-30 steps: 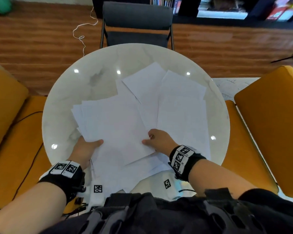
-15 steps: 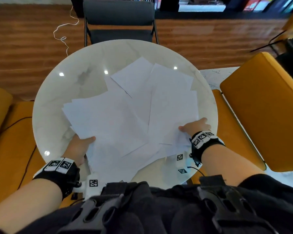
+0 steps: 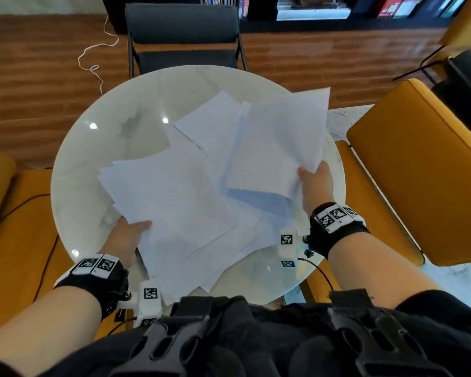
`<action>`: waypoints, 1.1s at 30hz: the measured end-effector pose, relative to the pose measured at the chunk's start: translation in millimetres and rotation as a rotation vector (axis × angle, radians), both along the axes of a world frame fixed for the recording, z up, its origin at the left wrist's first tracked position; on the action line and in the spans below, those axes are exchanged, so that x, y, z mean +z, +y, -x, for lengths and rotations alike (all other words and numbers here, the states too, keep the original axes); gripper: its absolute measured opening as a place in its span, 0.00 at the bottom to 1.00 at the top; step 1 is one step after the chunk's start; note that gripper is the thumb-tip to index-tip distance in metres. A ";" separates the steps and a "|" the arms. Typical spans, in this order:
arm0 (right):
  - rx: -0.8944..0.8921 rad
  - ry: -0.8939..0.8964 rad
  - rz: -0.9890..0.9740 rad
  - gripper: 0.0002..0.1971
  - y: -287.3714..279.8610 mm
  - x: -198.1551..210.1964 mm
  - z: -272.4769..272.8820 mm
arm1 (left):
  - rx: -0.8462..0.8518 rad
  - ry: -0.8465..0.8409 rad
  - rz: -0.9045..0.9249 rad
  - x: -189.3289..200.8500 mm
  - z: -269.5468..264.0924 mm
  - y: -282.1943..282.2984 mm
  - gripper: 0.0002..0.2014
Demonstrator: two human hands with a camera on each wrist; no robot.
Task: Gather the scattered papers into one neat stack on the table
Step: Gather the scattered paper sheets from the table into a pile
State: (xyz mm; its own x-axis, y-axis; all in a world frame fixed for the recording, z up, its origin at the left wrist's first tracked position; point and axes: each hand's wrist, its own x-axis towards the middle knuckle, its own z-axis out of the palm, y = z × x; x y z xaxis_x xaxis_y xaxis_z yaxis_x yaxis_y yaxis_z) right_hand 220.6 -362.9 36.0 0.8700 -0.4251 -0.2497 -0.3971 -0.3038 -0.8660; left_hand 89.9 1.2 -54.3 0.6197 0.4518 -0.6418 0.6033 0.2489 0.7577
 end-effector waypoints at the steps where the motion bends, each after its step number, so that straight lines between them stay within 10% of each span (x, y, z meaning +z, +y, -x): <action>1: -0.010 -0.029 -0.094 0.14 4.3 6.0 -1.2 | 0.012 0.007 0.002 0.3 0.0 -0.4 0.20; 6: 0.119 -0.017 -0.376 0.12 31.3 13.3 -0.7 | 0.050 0.013 0.039 -4.5 2.2 3.7 0.29; 11: 0.432 0.163 -0.243 0.16 60.8 -15.9 21.2 | 0.145 0.103 0.132 -33.0 2.6 22.9 0.49; 17: 0.630 0.367 -0.069 0.08 80.9 -44.9 45.3 | 0.030 -0.015 0.095 11.7 11.9 -7.7 0.33; 25: 0.145 0.383 0.376 0.35 31.9 -47.6 -7.8 | 0.032 -0.017 -0.041 0.6 16.8 -3.0 0.26; 33: 0.100 0.506 0.581 0.49 26.0 -52.7 -37.0 | 0.103 -0.067 -0.175 8.7 26.5 0.8 0.26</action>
State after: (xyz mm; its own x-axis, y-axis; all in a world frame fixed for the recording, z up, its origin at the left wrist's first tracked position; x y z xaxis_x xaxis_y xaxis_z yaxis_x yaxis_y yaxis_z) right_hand 257.6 -336.9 -16.6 0.7505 -0.5349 -0.3882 -0.6486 -0.7087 -0.2775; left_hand 63.4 2.0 -45.6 0.6032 0.6157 -0.5070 0.5284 0.1677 0.8323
